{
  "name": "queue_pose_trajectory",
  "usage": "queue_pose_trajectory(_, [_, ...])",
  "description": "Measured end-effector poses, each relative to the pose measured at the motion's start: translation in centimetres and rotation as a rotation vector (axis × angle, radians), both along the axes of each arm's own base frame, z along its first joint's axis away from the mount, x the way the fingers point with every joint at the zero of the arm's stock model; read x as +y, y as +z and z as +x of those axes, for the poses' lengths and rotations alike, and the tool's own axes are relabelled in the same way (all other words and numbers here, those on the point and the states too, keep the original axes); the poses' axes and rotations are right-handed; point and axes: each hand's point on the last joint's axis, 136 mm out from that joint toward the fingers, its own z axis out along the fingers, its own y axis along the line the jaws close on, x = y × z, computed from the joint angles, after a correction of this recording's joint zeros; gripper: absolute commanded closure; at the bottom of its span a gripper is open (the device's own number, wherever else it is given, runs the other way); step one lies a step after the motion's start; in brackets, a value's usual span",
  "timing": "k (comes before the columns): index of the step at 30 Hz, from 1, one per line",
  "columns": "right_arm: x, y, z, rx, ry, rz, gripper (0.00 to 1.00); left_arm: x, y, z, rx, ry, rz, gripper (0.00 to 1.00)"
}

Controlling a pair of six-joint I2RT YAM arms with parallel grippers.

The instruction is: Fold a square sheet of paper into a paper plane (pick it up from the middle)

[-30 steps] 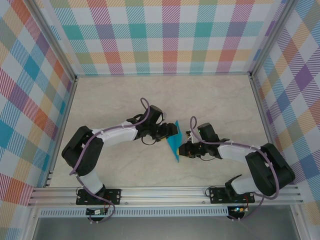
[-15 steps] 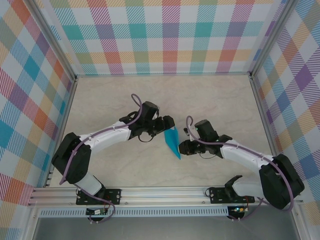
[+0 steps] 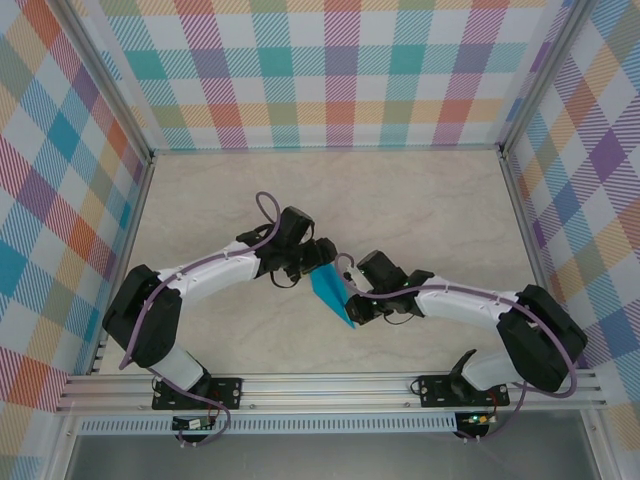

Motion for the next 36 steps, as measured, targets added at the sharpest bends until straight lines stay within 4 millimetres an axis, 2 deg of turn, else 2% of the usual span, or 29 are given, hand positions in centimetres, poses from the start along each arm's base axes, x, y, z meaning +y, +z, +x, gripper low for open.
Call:
queue_pose_trajectory(3, [0.1, -0.1, -0.2, -0.012, 0.008, -0.013, 0.86, 1.8, -1.5, -0.6, 0.026, 0.050, 0.030, 0.25])
queue_pose_trajectory(5, [0.2, -0.1, -0.3, -0.020, 0.014, -0.019, 0.87, 3.6, -2.6, -1.5, 0.051, 0.092, 0.051, 0.24])
queue_pose_trajectory(7, [0.5, 0.0, -0.4, -0.030, 0.022, -0.024, 0.87, 5.1, -2.9, -2.2, 0.062, 0.127, 0.065, 0.24])
queue_pose_trajectory(9, [0.8, 0.3, -0.3, -0.042, 0.029, -0.020, 0.87, 6.0, -2.4, -2.7, 0.050, 0.160, 0.059, 0.24])
queue_pose_trajectory(13, [1.5, 0.8, 0.0, -0.060, 0.036, -0.017, 0.87, 6.9, -0.9, -3.4, 0.007, 0.193, 0.023, 0.17])
queue_pose_trajectory(19, [1.9, 0.2, 0.0, -0.057, 0.048, -0.043, 0.86, 6.1, -0.6, -3.1, 0.013, 0.186, -0.012, 0.15])
queue_pose_trajectory(25, [2.1, 0.2, -0.2, -0.066, 0.055, -0.051, 0.86, 4.4, -0.6, -1.6, 0.041, 0.155, -0.017, 0.09])
queue_pose_trajectory(27, [2.2, 0.2, -0.2, -0.069, 0.059, -0.054, 0.86, 3.9, -0.9, -1.3, 0.054, 0.147, -0.022, 0.00])
queue_pose_trajectory(33, [2.3, 0.1, -0.4, -0.085, 0.070, -0.064, 0.86, 3.1, -1.9, -1.0, 0.105, 0.137, -0.021, 0.01])
queue_pose_trajectory(36, [2.3, 0.1, -0.4, -0.095, 0.074, -0.071, 0.86, 2.7, -2.2, -0.7, 0.127, 0.134, -0.012, 0.08])
